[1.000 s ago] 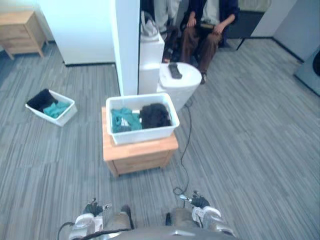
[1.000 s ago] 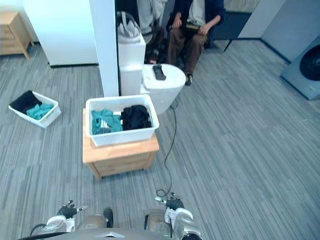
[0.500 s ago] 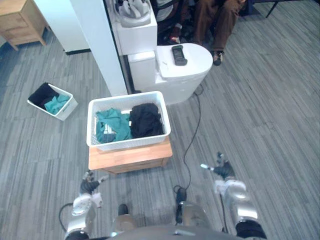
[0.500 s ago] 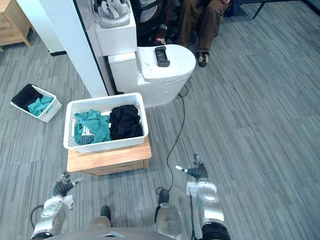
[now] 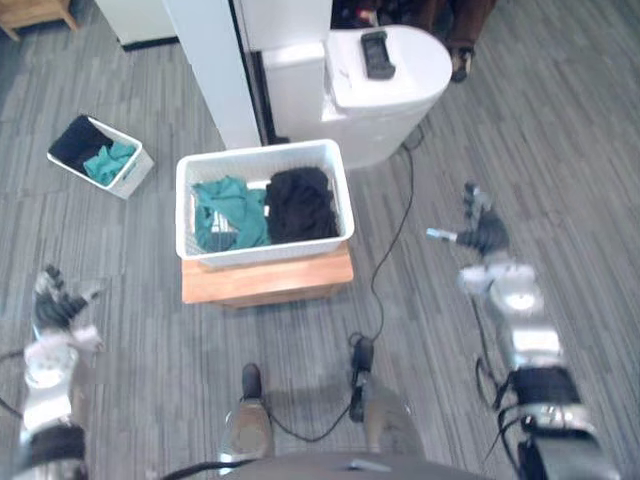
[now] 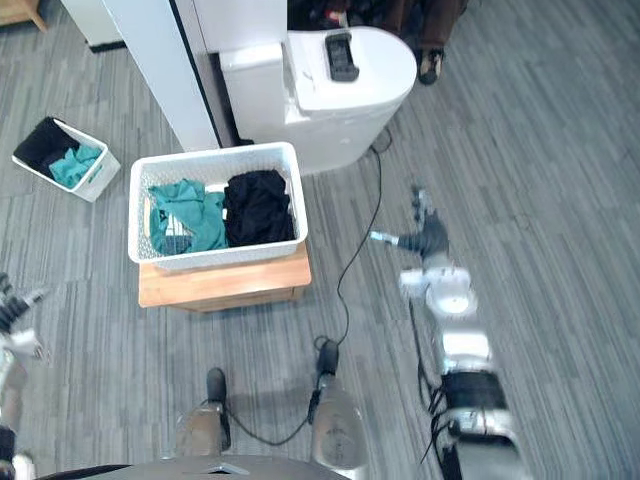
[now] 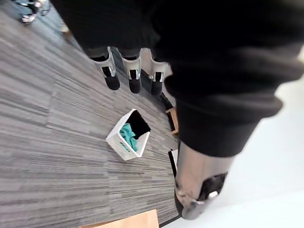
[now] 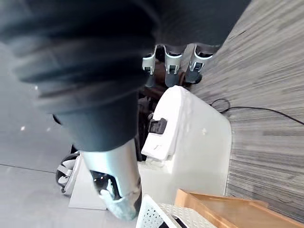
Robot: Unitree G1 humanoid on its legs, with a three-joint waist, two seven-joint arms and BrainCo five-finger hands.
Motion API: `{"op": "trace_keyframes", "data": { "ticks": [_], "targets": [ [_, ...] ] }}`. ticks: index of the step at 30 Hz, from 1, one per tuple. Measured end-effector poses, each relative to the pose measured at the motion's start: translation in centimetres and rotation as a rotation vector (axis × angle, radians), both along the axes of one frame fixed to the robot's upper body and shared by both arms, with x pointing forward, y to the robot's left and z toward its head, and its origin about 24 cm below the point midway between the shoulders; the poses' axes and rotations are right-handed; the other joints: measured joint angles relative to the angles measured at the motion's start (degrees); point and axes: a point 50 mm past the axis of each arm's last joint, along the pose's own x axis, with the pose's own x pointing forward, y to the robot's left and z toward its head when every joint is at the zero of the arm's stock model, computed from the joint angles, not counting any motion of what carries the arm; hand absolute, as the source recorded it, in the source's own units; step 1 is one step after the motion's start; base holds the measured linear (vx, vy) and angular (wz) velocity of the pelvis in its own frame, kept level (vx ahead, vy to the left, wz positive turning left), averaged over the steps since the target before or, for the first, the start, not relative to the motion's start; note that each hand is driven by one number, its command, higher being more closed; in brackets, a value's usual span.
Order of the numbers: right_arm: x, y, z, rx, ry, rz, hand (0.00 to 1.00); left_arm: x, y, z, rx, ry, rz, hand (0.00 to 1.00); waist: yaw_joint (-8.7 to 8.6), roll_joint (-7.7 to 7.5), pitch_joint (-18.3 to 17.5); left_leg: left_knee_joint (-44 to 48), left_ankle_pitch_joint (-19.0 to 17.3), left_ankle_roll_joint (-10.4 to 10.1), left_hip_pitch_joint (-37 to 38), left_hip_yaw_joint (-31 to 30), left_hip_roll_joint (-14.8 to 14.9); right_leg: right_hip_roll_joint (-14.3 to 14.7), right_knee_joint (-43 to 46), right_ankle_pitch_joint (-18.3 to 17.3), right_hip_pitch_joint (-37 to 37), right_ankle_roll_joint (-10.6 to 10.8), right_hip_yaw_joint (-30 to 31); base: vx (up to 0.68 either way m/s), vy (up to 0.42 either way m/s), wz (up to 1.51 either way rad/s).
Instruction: Pick up the laundry basket with both hands and put the clothes into the washing machine.
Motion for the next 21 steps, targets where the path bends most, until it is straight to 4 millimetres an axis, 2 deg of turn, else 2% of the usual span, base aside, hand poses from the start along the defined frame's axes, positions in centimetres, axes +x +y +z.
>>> {"op": "trace_keyframes", "data": {
  "ticks": [2,4,8,11,18,21],
  "targets": [
    [1.9,-0.6,2.6,-0.045,-0.022,0.001,0.00,3.0,0.8,3.4,0.045,-0.045,-0.021,0.00,-0.06,-0.01,2.3,0.0,0.6,0.0,-0.9,-0.1,0.0,0.0,-1.0,1.1,-0.4,0.1,0.0,-0.09,0.000,0.03],
    [2.6,-0.5,3.9,-0.061,-0.034,0.010,0.00,4.4,0.9,5.1,0.071,-0.068,-0.036,0.00,-0.08,-0.09,2.7,0.1,1.0,0.0,-2.8,0.0,-0.1,0.0,-1.3,1.9,-2.2,0.0,0.1,-0.05,-0.003,-0.03],
    [4.5,-0.8,7.5,-0.066,-0.072,-0.006,0.00,7.9,-0.3,8.0,0.083,-0.102,-0.087,0.00,-0.22,-0.09,6.6,1.0,1.4,-0.1,-5.7,0.0,0.0,0.3,-2.3,3.4,-4.3,-0.1,0.4,-0.01,-0.002,-0.02],
    [5.6,-0.5,10.3,-0.097,-0.097,-0.021,0.00,9.8,-1.2,9.1,0.073,-0.089,-0.116,0.00,-0.41,-0.30,8.3,1.9,1.4,-0.2,-8.2,0.3,0.1,0.5,-2.6,4.4,-6.5,-0.1,1.0,-0.03,-0.004,-0.08],
    [6.7,0.4,11.6,-0.110,-0.086,-0.038,0.00,12.0,-2.8,10.7,0.028,-0.117,-0.144,0.00,-0.15,-0.44,8.6,1.6,2.2,-0.4,-12.2,1.1,0.6,0.6,-2.7,4.8,-11.0,-0.2,1.6,0.00,-0.001,-0.04],
    [7.2,2.0,12.5,-0.110,-0.105,0.000,0.00,13.0,-4.4,10.8,-0.020,-0.143,-0.177,0.00,-0.09,-0.55,8.7,0.7,2.9,-0.6,-13.2,1.5,0.9,0.7,-2.7,5.1,-12.6,-0.4,1.8,0.00,-0.001,-0.04]
  ]
}}
